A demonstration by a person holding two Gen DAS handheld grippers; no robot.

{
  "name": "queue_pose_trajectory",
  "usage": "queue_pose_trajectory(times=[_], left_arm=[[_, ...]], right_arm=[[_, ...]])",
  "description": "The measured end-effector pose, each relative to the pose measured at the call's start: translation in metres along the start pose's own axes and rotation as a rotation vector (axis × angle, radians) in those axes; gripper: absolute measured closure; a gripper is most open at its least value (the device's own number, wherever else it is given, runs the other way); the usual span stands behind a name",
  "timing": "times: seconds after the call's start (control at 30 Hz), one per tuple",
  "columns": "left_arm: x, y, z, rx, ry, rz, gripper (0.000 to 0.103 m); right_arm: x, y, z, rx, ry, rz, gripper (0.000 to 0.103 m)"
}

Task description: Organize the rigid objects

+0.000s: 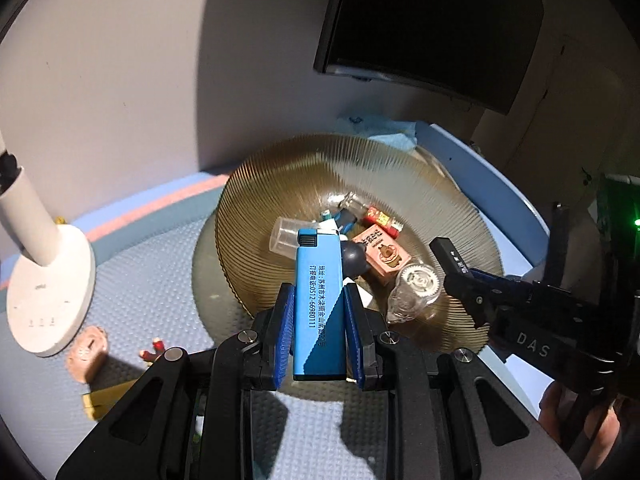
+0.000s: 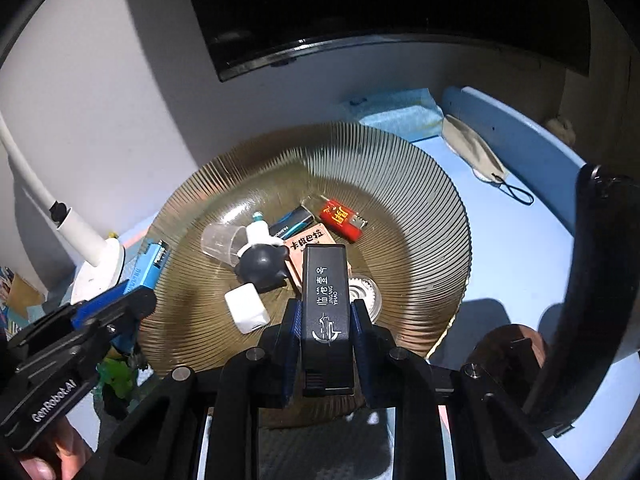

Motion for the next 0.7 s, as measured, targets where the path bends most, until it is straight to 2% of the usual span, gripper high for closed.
queue_pose_trajectory(times=[0.07, 0.1, 0.17, 0.23, 0.27, 0.4, 0.6, 0.63, 0.7], left_arm=[[-0.003, 0.002, 0.001, 0.017, -0.007, -0.006, 0.08], [-0.001, 0.003, 0.001, 0.024, -0.016, -0.015, 0.076], [0.011, 0.006, 0.0, 0.035, -0.03, -0.056, 0.044], [0.035, 0.007, 0.005, 0.038, -0.02, -0.129, 0.027], [0.047, 0.007, 0.008, 0.041, -0.014, -0.161, 0.027], [0.097, -0.014, 0.034, 0.107, 0.027, -0.209, 0.027], [0.158, -0.078, 0.088, 0.231, 0.146, -0.224, 0.027], [0.167, -0.095, 0.099, 0.251, 0.176, -0.208, 0.027], [0.173, -0.123, 0.11, 0.258, 0.214, -0.171, 0.027]], right_arm=[[-0.002, 0.004, -0.003, -0.028, 0.02, 0.005, 0.079], [-0.003, 0.006, -0.002, -0.039, 0.033, 0.006, 0.077], [-0.001, 0.012, -0.007, -0.065, 0.065, 0.002, 0.072], [0.007, 0.011, -0.01, -0.072, 0.063, -0.022, 0.064], [0.013, 0.01, -0.011, -0.07, 0.063, -0.035, 0.059], [0.033, -0.004, -0.001, -0.047, 0.107, -0.065, 0.058], [0.068, -0.039, 0.052, 0.075, 0.217, -0.1, 0.057], [0.071, -0.045, 0.062, 0.1, 0.227, -0.106, 0.056], [0.073, -0.062, 0.083, 0.152, 0.248, -0.113, 0.043]])
Point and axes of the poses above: each gripper's, at about its wrist camera, not at the fingertips, and x roughly against the way its jaws point, z to its left, y to its top, the point moved 7 cm from there along -x, roughly the way its jaws point, and after that the axes turned 10 degrees about -y, right-handed, at the moved point
